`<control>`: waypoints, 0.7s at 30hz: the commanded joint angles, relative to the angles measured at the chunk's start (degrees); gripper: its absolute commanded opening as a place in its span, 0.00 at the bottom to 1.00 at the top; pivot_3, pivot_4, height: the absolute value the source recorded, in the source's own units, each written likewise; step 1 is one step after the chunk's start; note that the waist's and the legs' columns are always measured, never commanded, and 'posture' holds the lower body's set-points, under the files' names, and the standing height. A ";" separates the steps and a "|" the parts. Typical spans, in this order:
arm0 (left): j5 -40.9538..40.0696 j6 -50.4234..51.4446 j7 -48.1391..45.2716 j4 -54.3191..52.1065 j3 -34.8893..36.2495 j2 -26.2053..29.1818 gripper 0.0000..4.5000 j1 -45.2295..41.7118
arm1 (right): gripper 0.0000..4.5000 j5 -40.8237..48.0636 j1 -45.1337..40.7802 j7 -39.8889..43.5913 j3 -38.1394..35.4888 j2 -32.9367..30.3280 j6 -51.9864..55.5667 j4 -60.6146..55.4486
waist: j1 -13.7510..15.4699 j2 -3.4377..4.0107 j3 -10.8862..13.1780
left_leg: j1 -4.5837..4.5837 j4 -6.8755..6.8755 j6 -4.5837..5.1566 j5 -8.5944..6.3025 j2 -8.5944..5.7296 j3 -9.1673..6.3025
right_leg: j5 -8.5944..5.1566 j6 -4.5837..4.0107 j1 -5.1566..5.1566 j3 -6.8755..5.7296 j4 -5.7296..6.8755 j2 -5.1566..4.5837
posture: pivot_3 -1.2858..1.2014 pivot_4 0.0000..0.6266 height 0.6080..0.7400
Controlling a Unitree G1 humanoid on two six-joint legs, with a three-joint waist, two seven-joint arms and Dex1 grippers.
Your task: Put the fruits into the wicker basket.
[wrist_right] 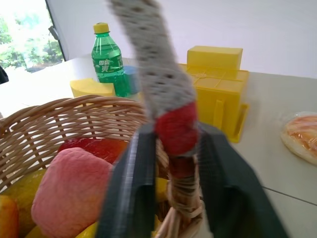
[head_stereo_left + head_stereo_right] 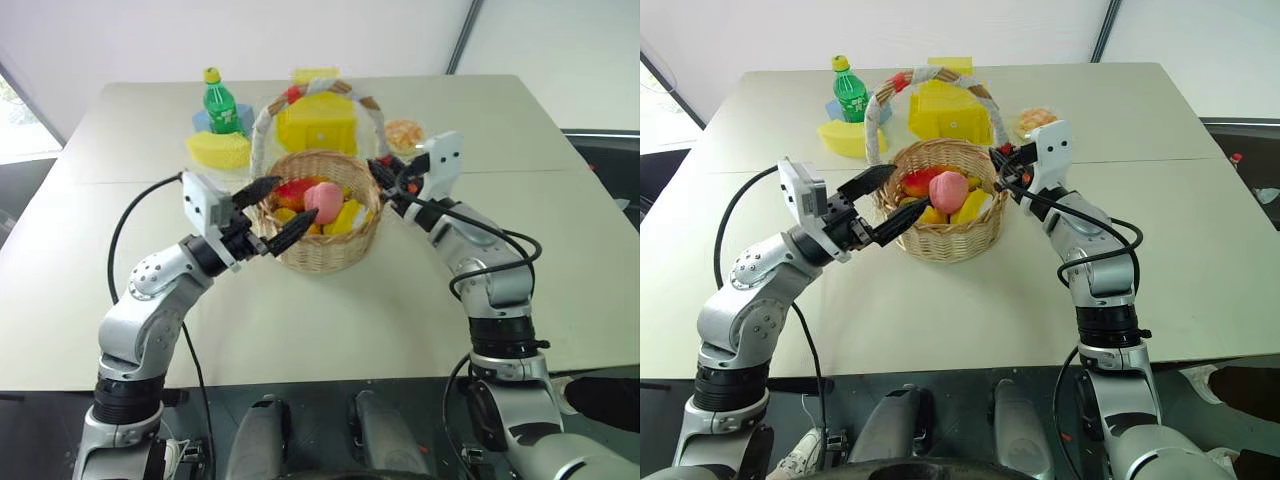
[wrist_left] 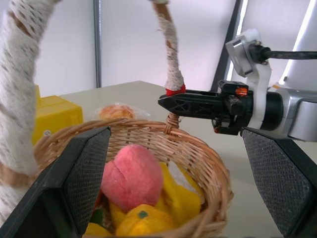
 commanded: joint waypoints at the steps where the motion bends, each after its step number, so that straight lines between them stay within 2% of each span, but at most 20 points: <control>1: -0.06 -0.94 -0.78 -1.24 -0.74 -0.19 1.00 -1.17 | 0.00 -0.17 0.07 -1.76 -3.84 -1.71 -1.89 -4.68 | 0.06 0.00 0.00 | 0.00 0.00 0.00 0.00 0.00 -0.01 | 0.00 0.00 0.00 -0.01 0.00 0.01 | 0.52 0.24 1.00; 4: -0.09 -1.17 -1.61 -0.07 -1.63 -0.67 1.00 -2.03 | 0.00 0.30 1.50 -3.78 -8.77 -4.72 -1.51 -7.92 | 0.38 0.00 0.01 | -0.06 0.00 0.00 0.00 -0.01 -0.03 | 0.00 0.00 0.00 -0.01 -0.03 -0.03 | 0.52 0.24 1.00; 7: 0.14 -1.71 -2.35 2.08 -2.50 -1.46 1.00 -3.64 | 0.00 0.00 3.71 -5.55 -15.75 -10.29 -0.51 -10.14 | 0.52 0.01 0.01 | -0.10 0.00 0.01 0.00 -0.05 -0.03 | 0.00 0.01 0.00 -0.01 -0.07 -0.09 | 0.52 0.24 1.00; 11: 0.98 -2.93 -3.71 5.09 -3.25 -2.48 1.00 -5.50 | 0.00 -0.74 6.25 -7.42 -21.41 -15.25 -0.27 -9.22 | 0.26 0.01 0.01 | -0.10 0.00 0.02 -0.01 -0.11 0.00 | 0.00 0.01 0.00 -0.01 -0.10 -0.04 | 0.52 0.24 1.00; 20: 2.24 -3.94 -4.21 8.39 -3.52 -3.46 1.00 -6.72 | 0.00 -1.52 8.98 -12.49 -29.17 -16.69 -2.51 -0.80 | -0.20 0.06 0.00 | 0.04 -0.01 0.01 0.00 0.01 0.09 | 0.00 0.00 0.01 0.11 0.00 0.18 | 0.52 0.24 1.00; 21: 2.39 -3.83 -4.12 8.50 -3.48 -3.34 1.00 -6.67 | 0.17 -1.34 9.54 -12.70 -29.47 -16.56 -2.44 -0.93 | -0.06 0.06 0.00 | 0.03 -0.01 0.01 0.00 0.00 0.09 | 0.00 0.00 0.01 0.12 0.00 0.16 | 0.52 0.24 1.00</control>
